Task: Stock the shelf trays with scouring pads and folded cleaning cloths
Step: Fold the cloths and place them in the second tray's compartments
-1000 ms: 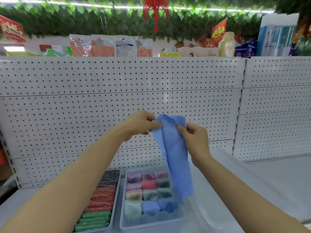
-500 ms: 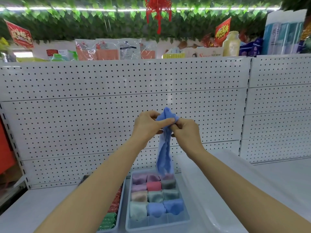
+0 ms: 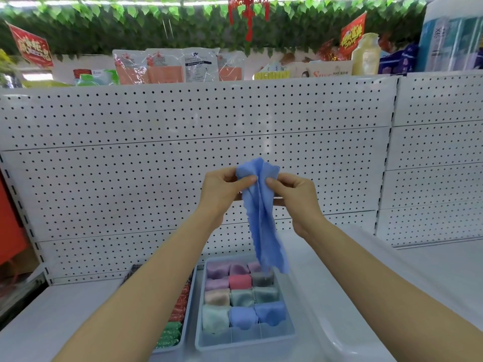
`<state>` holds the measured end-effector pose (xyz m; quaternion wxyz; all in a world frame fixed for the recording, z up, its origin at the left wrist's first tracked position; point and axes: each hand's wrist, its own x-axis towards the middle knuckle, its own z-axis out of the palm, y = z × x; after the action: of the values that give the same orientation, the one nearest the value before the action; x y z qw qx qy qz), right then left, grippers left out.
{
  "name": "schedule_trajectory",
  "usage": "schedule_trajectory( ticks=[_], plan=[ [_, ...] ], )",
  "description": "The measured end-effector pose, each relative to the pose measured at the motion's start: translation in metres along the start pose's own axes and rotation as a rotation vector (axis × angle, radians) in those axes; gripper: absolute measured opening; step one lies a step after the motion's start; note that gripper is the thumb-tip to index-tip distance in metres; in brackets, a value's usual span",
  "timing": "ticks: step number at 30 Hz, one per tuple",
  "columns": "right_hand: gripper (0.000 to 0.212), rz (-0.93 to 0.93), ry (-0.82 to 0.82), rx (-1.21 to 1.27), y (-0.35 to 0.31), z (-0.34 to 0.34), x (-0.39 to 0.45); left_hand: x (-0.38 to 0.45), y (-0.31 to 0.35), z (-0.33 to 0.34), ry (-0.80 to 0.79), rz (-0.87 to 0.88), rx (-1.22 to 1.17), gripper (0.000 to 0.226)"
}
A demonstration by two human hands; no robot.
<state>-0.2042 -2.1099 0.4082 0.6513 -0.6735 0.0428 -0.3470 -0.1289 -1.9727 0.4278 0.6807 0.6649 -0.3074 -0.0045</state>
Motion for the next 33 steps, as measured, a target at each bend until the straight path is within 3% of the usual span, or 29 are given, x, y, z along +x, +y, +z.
schedule_trajectory(
  ticks=[4,9,14,18,20,24,28,33],
  plan=[
    [0.029,0.043,0.056,0.000,0.007,-0.010,0.008,0.005,0.001,-0.013,0.015,-0.041,0.017,0.014],
    [0.028,0.070,0.110,0.023,0.006,-0.016,0.013,0.007,0.004,-0.026,-0.027,-0.062,0.013,0.019],
    [0.006,0.018,0.117,-0.034,-0.001,-0.018,0.011,0.003,0.005,-0.029,0.035,-0.021,-0.004,0.020],
    [0.049,-0.116,0.021,-0.171,-0.006,-0.020,0.010,0.001,0.006,-0.030,0.044,0.026,0.003,0.019],
    [0.059,-0.183,-0.049,-0.232,-0.010,-0.022,0.013,0.001,0.008,-0.030,0.035,0.053,0.009,0.015],
    [0.042,-0.237,-0.116,-0.282,-0.014,-0.027,0.017,0.003,0.005,-0.032,0.039,0.102,0.030,0.014],
    [0.018,-0.214,-0.023,-0.215,-0.013,-0.029,0.018,0.004,0.000,-0.031,0.038,0.117,0.013,0.018],
    [0.004,-0.176,-0.009,-0.174,-0.015,-0.032,0.017,0.004,-0.005,-0.029,0.048,0.048,-0.044,0.017]
  ],
)
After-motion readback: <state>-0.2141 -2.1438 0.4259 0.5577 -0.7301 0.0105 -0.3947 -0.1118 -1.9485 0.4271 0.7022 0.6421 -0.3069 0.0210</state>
